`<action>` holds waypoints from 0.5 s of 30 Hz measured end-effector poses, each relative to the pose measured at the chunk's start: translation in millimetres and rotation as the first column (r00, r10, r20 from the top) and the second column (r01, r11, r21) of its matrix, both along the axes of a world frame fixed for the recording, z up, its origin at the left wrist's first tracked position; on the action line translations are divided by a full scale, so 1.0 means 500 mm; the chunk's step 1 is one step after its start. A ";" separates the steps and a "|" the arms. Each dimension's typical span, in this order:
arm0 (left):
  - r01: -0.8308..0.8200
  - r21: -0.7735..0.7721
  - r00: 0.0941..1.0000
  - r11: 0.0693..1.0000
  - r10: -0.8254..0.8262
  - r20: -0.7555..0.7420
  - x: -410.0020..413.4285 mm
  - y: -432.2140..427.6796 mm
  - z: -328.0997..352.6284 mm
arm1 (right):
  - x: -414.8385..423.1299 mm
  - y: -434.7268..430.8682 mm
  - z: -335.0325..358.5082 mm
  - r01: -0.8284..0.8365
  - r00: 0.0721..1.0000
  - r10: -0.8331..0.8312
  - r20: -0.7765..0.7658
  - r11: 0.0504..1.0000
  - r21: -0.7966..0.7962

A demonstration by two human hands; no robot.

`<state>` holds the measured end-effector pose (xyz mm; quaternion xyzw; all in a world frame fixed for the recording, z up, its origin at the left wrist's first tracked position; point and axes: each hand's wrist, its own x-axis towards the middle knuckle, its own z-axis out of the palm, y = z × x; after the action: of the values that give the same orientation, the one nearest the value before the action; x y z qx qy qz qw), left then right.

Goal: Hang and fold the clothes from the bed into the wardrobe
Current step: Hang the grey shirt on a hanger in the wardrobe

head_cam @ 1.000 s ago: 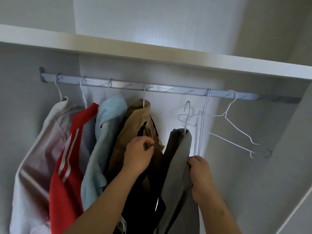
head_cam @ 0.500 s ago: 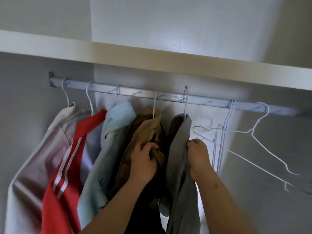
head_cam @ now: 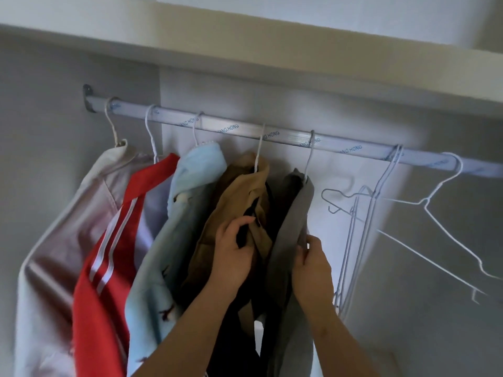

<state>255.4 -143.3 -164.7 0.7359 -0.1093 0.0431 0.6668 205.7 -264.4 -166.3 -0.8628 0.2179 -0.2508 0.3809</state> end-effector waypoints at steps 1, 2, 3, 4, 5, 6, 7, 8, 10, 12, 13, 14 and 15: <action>0.009 -0.014 1.000 1.000 -0.009 -0.016 -0.004 0.002 -0.004 | -0.009 0.002 -0.014 0.005 1.000 -0.005 -0.023 1.000 0.003; 0.019 -0.019 0.999 1.000 -0.020 -0.030 -0.008 0.004 -0.009 | -0.018 0.005 -0.028 0.008 0.999 -0.008 -0.046 1.000 0.012; 0.032 -0.023 0.999 0.999 -0.033 -0.041 -0.012 0.006 -0.013 | -0.026 0.009 -0.039 0.009 0.998 -0.008 -0.066 1.000 0.022; 0.045 -0.029 0.998 0.999 -0.046 -0.048 -0.017 0.008 -0.018 | -0.033 0.013 -0.049 0.004 0.997 -0.001 -0.081 0.999 0.033; 0.055 -0.033 0.997 0.998 -0.057 -0.051 -0.021 0.009 -0.022 | -0.038 0.019 -0.056 -0.010 0.996 0.014 -0.086 0.999 0.046; 0.060 -0.033 0.997 0.998 -0.061 -0.050 -0.026 0.010 -0.024 | -0.042 0.024 -0.061 -0.030 0.996 0.035 -0.088 0.998 0.062; 0.063 -0.032 0.997 0.998 -0.064 -0.048 -0.032 0.012 -0.027 | -0.046 0.032 -0.063 -0.050 0.995 0.056 -0.087 0.996 0.078; 0.069 -0.036 0.996 0.997 -0.070 -0.049 -0.039 0.015 -0.030 | -0.049 0.040 -0.065 -0.064 0.994 0.073 -0.086 0.993 0.096; 0.090 -0.049 0.994 0.995 -0.093 -0.061 -0.055 0.025 -0.037 | -0.058 0.057 -0.068 -0.076 0.994 0.086 -0.070 0.988 0.132; 0.100 -0.040 0.993 0.994 -0.103 -0.061 -0.070 0.042 -0.046 | -0.070 0.076 -0.071 -0.070 0.996 0.079 -0.045 0.983 0.169; 0.102 -0.026 0.993 0.994 -0.103 -0.055 -0.078 0.053 -0.052 | -0.077 0.086 -0.073 -0.064 0.997 0.072 -0.040 0.981 0.186; 0.101 -0.015 0.994 0.995 -0.101 -0.044 -0.085 0.064 -0.058 | -0.084 0.096 -0.075 -0.057 0.997 0.065 -0.038 0.978 0.200; 0.099 -0.007 0.995 0.995 -0.099 -0.029 -0.092 0.074 -0.064 | -0.093 0.106 -0.079 -0.050 0.998 0.058 -0.030 0.976 0.212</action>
<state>209.6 -106.1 -197.0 0.7284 -0.1357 -0.0003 0.6716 159.3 -211.3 -205.5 -0.8276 0.2267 -0.2002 0.4728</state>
